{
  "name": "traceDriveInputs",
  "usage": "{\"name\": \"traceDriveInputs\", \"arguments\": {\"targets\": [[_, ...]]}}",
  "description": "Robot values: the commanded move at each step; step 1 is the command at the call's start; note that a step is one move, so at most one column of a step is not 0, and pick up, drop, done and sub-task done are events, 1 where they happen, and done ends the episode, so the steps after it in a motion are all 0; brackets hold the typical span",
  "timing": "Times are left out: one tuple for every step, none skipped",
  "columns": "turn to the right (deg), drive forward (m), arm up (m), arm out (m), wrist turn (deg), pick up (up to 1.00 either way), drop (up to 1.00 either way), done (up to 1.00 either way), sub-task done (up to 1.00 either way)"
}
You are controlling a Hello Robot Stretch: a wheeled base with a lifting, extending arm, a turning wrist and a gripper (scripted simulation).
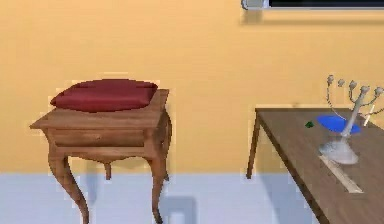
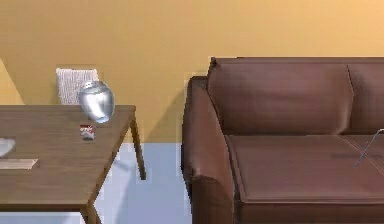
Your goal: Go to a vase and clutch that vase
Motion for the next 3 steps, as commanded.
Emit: {"name": "traceDriveInputs", "arguments": {"targets": [[-21.0,0.00,0.00,0.00,0.0,0.00,0.00,0.00,0.00],[45.0,0.00,0.00,0.00,0.0,0.00,0.00,0.00,0.00],[42.0,0.00,0.00,0.00,0.0,0.00,0.00,0.00,0.00]]}}
